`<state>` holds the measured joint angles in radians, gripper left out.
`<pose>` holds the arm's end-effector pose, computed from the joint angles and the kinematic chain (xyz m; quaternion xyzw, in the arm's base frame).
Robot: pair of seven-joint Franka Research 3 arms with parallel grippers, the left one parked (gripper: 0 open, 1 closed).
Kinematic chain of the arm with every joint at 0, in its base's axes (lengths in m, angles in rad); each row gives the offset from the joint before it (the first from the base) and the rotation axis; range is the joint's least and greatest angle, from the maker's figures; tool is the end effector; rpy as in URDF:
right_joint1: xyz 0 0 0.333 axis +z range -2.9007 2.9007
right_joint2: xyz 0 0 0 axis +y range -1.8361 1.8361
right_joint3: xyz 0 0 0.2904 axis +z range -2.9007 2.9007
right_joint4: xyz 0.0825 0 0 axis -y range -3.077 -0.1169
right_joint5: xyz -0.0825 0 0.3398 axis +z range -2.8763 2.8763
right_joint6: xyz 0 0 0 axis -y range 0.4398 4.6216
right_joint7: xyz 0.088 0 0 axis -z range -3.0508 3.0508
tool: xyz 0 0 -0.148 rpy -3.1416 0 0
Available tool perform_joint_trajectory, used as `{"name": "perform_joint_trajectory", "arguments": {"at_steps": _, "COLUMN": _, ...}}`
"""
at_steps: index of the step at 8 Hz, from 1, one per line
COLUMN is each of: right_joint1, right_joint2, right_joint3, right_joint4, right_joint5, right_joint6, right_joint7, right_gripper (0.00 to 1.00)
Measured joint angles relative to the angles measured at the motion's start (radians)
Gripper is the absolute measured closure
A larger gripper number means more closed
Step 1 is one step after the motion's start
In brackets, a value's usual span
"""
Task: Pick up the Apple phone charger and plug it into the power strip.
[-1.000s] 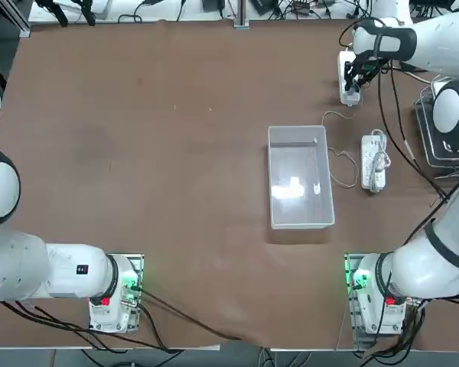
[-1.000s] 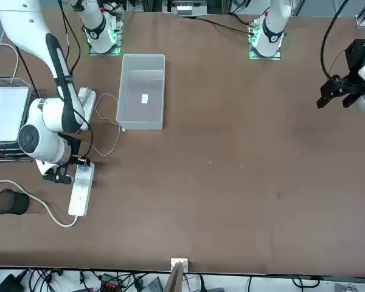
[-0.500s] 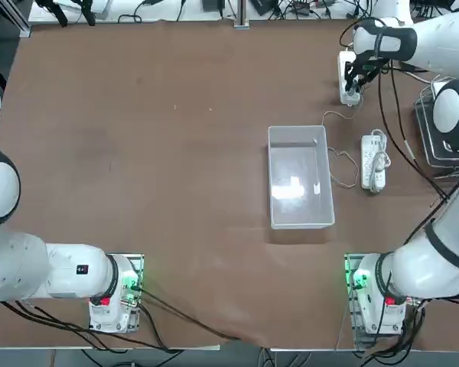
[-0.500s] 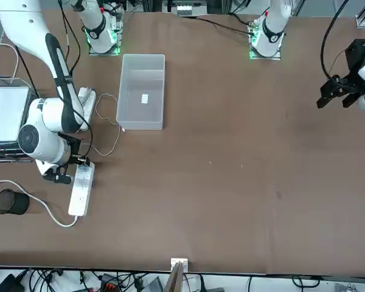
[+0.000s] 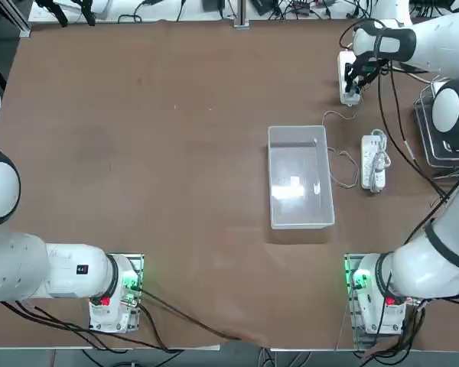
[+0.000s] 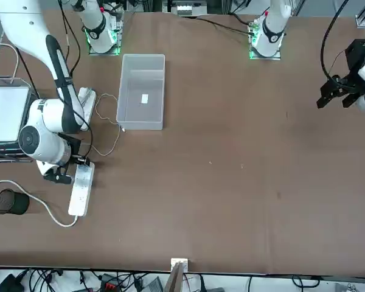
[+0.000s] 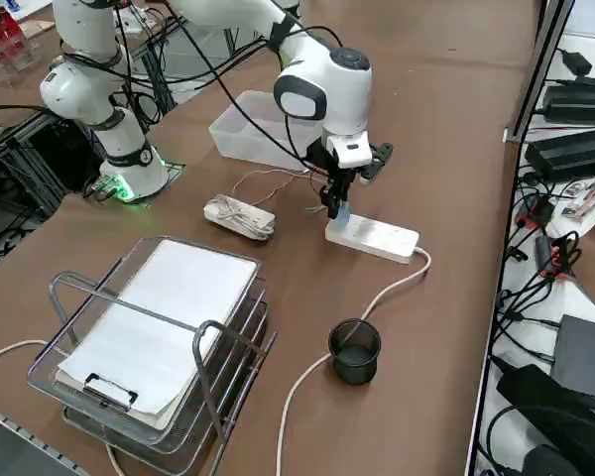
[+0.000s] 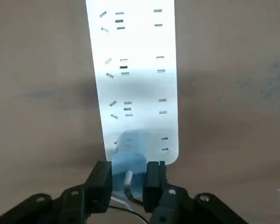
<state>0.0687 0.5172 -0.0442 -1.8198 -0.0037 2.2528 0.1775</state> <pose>0.5925 0.0151 0.2139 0.9964 -0.0727 -0.0404 0.0166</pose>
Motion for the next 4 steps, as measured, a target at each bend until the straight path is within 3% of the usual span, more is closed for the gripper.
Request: {"name": "perform_joint_trajectory", "arguments": {"at_steps": 4, "right_joint1": 0.000, "right_joint2": 0.000, "right_joint3": 0.000, "right_joint4": -0.005, "right_joint5": 0.000, "right_joint6": 0.010, "right_joint7": 0.000, "right_gripper": 0.63}}
